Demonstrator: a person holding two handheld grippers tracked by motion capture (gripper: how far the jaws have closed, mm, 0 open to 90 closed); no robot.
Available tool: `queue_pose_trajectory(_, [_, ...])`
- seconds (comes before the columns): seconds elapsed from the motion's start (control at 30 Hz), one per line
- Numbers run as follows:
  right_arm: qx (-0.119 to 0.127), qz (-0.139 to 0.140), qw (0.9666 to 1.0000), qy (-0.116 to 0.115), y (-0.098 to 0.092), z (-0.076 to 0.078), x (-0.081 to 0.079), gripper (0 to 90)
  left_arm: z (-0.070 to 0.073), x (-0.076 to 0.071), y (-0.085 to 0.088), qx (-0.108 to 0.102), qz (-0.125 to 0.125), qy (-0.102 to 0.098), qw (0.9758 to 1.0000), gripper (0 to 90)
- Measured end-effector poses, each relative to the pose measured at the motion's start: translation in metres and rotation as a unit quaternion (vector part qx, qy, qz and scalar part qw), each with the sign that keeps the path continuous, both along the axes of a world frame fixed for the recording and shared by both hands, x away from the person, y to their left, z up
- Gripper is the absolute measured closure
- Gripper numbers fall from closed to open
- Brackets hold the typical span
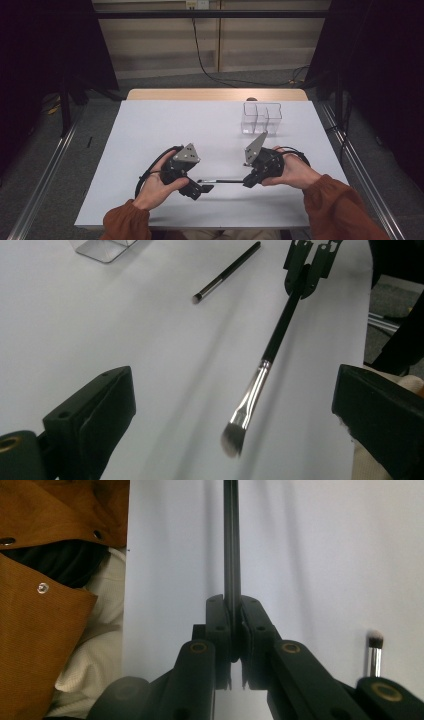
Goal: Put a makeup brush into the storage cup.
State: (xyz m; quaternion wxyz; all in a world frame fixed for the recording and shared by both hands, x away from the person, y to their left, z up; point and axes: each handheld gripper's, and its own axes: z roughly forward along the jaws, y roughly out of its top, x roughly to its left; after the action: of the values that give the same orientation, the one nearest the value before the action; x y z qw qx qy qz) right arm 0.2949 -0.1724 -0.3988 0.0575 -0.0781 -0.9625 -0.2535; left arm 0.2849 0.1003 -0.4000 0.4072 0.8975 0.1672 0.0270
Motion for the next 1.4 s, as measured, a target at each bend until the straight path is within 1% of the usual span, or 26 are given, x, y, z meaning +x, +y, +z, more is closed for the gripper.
queue_pose_trajectory(0.07, [0.008, -0.006, 0.9999, -0.001, -0.004, 0.0, 0.0, 83.9, -0.001, 0.0, 0.003, -0.001, 0.007, -0.006, 1.0, 3.8])
queue_pose_trajectory(0.1, [0.009, -0.01, 0.9999, -0.002, -0.005, 0.0, 0.0, 84.0, -0.002, 0.0, 0.005, -0.004, 0.014, -0.008, 0.9999, 3.8])
queue_pose_trajectory(0.13, [0.009, -0.01, 0.9999, -0.002, -0.005, 0.0, 0.0, 84.0, -0.002, 0.0, 0.005, -0.004, 0.014, -0.008, 0.9999, 3.8])
queue_pose_trajectory(0.17, [0.011, -0.021, 0.9997, 0.0, -0.009, -0.002, -0.001, 83.9, -0.004, 0.0, 0.008, -0.007, 0.023, -0.012, 0.9996, 3.8])
queue_pose_trajectory(0.2, [0.011, -0.026, 0.9996, 0.0, -0.01, -0.002, -0.001, 83.9, -0.005, 0.0, 0.009, -0.007, 0.025, -0.014, 0.9996, 3.8])
queue_pose_trajectory(0.23, [0.011, -0.03, 0.9995, 0.002, -0.011, -0.003, -0.002, 83.9, -0.006, 0.0, 0.011, -0.012, 0.028, -0.012, 0.9995, 3.8])
queue_pose_trajectory(0.27, [0.011, -0.034, 0.9994, 0.003, -0.012, -0.003, -0.002, 83.9, -0.007, 0.0, 0.012, -0.021, 0.033, -0.008, 0.9992, 3.8])
queue_pose_trajectory(0.33, [0.013, -0.044, 0.999, 0.0, -0.015, -0.004, -0.003, 83.9, -0.008, 0.0, 0.015, -0.023, 0.035, -0.01, 0.9991, 3.8])
queue_pose_trajectory(0.43, [0.024, -0.055, 0.9982, -0.003, -0.019, -0.004, -0.004, 83.9, -0.008, -0.001, 0.018, -0.026, 0.04, -0.014, 0.9988, 3.8])
queue_pose_trajectory(0.47, [0.028, -0.06, 0.9978, -0.003, -0.021, -0.004, -0.004, 83.9, -0.009, -0.001, 0.02, -0.03, 0.049, -0.014, 0.9982, 3.8])
queue_pose_trajectory(0.53, [0.03, -0.068, 0.9972, -0.004, -0.024, -0.004, -0.006, 83.8, -0.01, -0.002, 0.022, -0.037, 0.059, -0.016, 0.9974, 3.8])
queue_pose_trajectory(0.63, [0.034, -0.076, 0.9965, -0.007, -0.025, -0.006, -0.007, 83.8, -0.01, -0.003, 0.023, -0.036, 0.061, -0.015, 0.9974, 3.8])
queue_pose_trajectory(0.7, [0.04, -0.084, 0.9956, -0.009, -0.027, -0.01, -0.011, 83.8, -0.013, -0.005, 0.025, -0.038, 0.058, -0.016, 0.9975, 3.8])
queue_pose_trajectory(0.8, [0.042, -0.091, 0.9949, -0.012, -0.028, -0.012, -0.012, 83.8, -0.013, -0.005, 0.025, -0.037, 0.057, -0.017, 0.9975, 3.8])
queue_pose_trajectory(0.83, [0.051, -0.098, 0.9938, -0.012, -0.028, -0.014, -0.014, 83.8, -0.014, -0.006, 0.026, -0.039, 0.058, -0.015, 0.9974, 3.8])
queue_pose_trajectory(0.93, [0.061, -0.107, 0.9923, -0.014, -0.029, -0.017, -0.017, 83.8, -0.013, -0.008, 0.025, -0.043, 0.06, -0.018, 0.9971, 3.8])
queue_pose_trajectory(1.0, [0.075, -0.114, 0.9905, -0.017, -0.03, -0.019, -0.019, 83.8, -0.012, -0.009, 0.025, -0.047, 0.063, -0.019, 0.9967, 3.8])
queue_pose_trajectory(1.07, [0.089, -0.121, 0.9885, -0.015, -0.031, -0.021, -0.02, 83.9, -0.012, -0.009, 0.026, -0.046, 0.062, -0.021, 0.9968, 3.8])
queue_pose_trajectory(1.13, [0.095, -0.125, 0.9874, -0.014, -0.031, -0.025, -0.022, 83.9, -0.012, -0.009, 0.026, -0.049, 0.063, -0.022, 0.9966, 3.8])
queue_pose_trajectory(1.17, [0.095, -0.125, 0.9874, -0.014, -0.031, -0.025, -0.022, 83.9, -0.012, -0.009, 0.026, -0.049, 0.063, -0.022, 0.9966, 3.8])
queue_pose_trajectory(1.2, [0.099, -0.129, 0.9865, -0.015, -0.031, -0.027, -0.022, 83.9, -0.012, -0.01, 0.026, -0.049, 0.063, -0.022, 0.9965, 3.8])
queue_pose_trajectory(1.23, [0.11, -0.14, 0.9838, -0.019, -0.032, -0.029, -0.023, 83.9, -0.012, -0.009, 0.027, -0.05, 0.061, -0.021, 0.9967, 3.8])
queue_pose_trajectory(1.27, [0.115, -0.15, 0.9818, -0.018, -0.033, -0.03, -0.023, 83.9, -0.012, -0.009, 0.027, -0.05, 0.062, -0.021, 0.9966, 3.8])
queue_pose_trajectory(1.3, [0.115, -0.15, 0.9818, -0.018, -0.033, -0.03, -0.023, 83.9, -0.012, -0.009, 0.027, -0.05, 0.062, -0.021, 0.9966, 3.9])
queue_pose_trajectory(1.33, [0.122, -0.161, 0.9792, -0.02, -0.033, -0.031, -0.024, 83.9, -0.012, -0.009, 0.027, -0.05, 0.063, -0.022, 0.9966, 3.8])
queue_pose_trajectory(1.4, [0.13, -0.165, 0.9774, -0.024, -0.033, -0.031, -0.025, 83.9, -0.012, -0.009, 0.027, -0.051, 0.064, -0.021, 0.9964, 3.8])
